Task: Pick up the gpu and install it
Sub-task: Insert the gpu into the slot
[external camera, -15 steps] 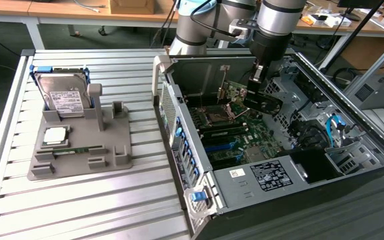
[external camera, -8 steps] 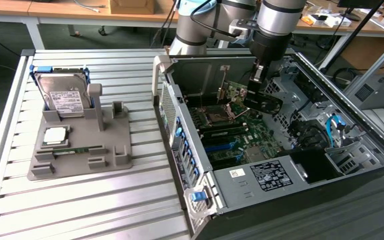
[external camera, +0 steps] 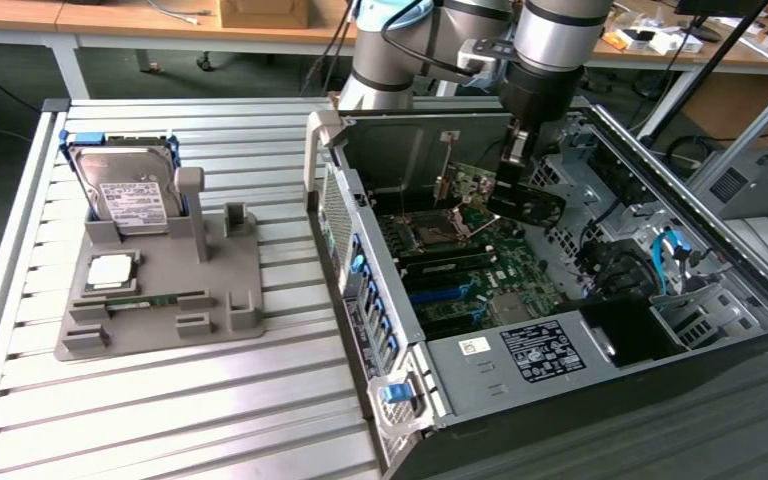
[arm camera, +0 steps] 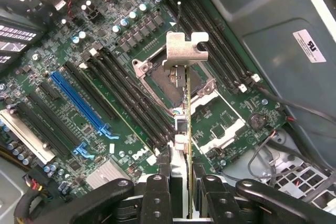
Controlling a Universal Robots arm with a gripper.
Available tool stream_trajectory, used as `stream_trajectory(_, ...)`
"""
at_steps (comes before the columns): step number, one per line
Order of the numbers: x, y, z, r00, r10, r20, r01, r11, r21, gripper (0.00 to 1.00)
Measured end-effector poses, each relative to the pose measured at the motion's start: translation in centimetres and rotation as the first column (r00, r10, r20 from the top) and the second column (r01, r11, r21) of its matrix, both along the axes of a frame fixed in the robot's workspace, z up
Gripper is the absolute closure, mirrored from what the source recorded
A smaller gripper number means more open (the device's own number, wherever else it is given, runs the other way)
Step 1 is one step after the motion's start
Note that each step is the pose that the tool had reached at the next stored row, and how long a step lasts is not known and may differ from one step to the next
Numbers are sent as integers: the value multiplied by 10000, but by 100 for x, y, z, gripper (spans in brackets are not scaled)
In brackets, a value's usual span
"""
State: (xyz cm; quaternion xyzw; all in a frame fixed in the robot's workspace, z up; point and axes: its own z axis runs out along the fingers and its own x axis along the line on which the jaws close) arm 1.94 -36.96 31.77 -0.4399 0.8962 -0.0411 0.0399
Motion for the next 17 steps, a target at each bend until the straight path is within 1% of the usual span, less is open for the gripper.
stream_trajectory(17,0,0,0,9977,677,0,-677,9977,0,73)
